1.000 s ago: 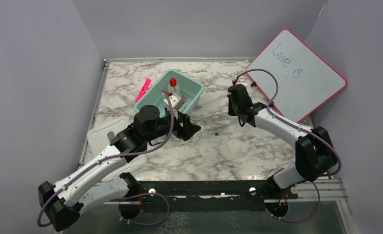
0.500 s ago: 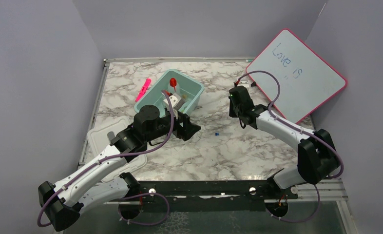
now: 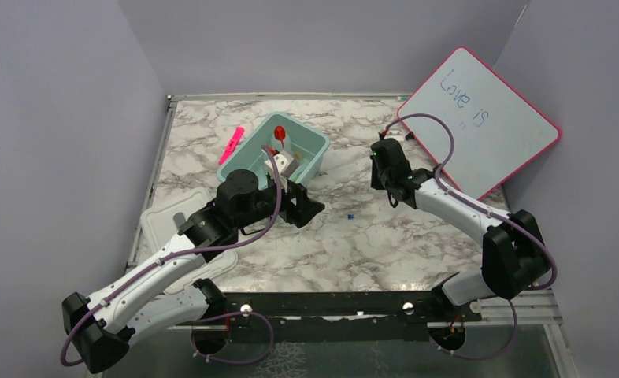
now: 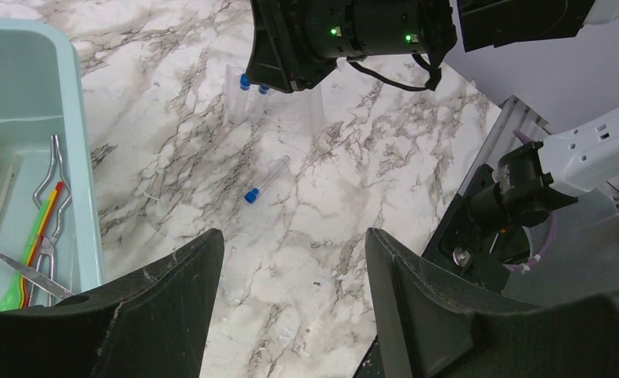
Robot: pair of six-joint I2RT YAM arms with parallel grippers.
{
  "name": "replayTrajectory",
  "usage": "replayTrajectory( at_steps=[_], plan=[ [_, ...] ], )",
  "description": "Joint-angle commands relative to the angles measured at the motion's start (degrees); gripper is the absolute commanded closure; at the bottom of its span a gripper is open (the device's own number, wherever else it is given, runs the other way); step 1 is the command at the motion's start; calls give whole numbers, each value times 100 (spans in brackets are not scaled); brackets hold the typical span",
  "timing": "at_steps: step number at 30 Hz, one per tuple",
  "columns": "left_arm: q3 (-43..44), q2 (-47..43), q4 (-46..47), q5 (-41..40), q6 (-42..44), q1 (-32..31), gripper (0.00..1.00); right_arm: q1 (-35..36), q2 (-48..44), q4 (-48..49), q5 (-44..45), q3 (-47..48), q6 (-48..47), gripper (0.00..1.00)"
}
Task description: Organize the chemistry lab equipment
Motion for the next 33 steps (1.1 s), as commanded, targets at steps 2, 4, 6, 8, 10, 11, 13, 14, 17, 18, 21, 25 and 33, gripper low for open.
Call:
replayTrajectory(
  at_steps=[2,4,6,8,10,11,13,14,17,18,21,25,33],
  plan=[
    [48,-5,69,41,45,0,31,-13,-368,-319,-19,354,-48,76],
    [61,-23,46,11,37,-1,31,-13,-508,-485,-52,405,-14,73],
    [66,-47,15,-9,13,-1,31,-13,-665,-646,-246,406,-82,71],
    [48,-83,-7,-23,-44,-1,31,-7,-838,-835,-524,339,-53,68],
    [8,-129,-41,-48,-127,-1,31,6,-1045,-998,-799,192,22,65],
    [-14,-147,-66,-49,-170,-1,31,31,-1161,-1061,-893,76,51,63],
    [-77,-202,-115,-69,-294,-1,31,118,-1434,-1176,-1060,-182,117,59],
    [-114,-236,-130,-59,-341,3,31,166,-1557,-1189,-1198,-284,117,56],
    [-260,-351,-164,-49,-505,-1,31,400,-1710,-1295,-1489,-504,104,47],
    [-310,-380,-180,-42,-558,-1,31,503,-1664,-1339,-1522,-561,104,45],
    [-417,-442,-229,-5,-676,-1,30,880,-1294,-1419,-1336,-675,165,40],
    [-417,-425,-265,30,-661,-1,29,1151,-555,-1629,-674,-548,178,35],
    [-426,-370,-307,-3,-627,-1,28,1177,179,-1151,-298,-362,-322,33]
  ],
)
